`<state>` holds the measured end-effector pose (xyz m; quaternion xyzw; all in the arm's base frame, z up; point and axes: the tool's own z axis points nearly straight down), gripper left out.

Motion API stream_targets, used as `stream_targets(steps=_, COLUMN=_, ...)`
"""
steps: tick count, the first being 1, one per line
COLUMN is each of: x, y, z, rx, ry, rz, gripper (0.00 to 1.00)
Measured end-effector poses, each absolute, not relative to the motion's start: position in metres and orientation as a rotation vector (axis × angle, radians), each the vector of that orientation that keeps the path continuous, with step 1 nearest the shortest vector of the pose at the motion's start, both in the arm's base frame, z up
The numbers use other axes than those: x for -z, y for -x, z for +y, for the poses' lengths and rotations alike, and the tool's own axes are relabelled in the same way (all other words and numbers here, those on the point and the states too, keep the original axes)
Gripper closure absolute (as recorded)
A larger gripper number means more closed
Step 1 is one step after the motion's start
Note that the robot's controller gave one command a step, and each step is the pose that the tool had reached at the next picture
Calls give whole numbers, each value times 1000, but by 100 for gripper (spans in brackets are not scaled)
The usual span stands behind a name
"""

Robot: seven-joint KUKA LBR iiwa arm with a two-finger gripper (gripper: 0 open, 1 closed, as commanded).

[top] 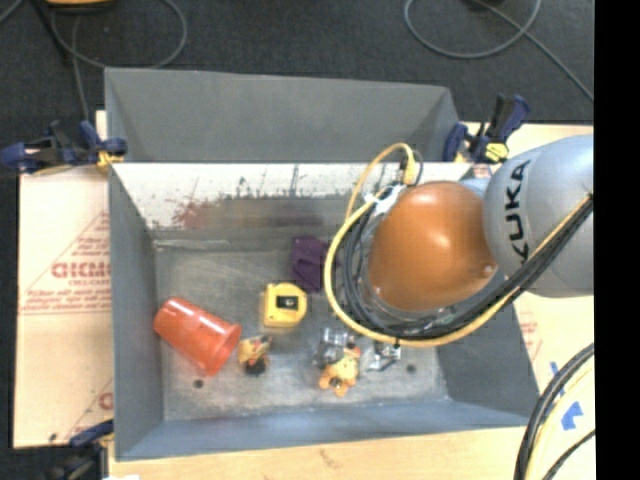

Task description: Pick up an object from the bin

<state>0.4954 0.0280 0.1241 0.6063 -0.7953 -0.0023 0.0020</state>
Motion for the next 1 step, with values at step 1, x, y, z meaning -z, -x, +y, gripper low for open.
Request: stream_targets(steps=1, x=-192, y=-497, z=34, rx=5, ry=-1863, rz=-2527, gripper=100)
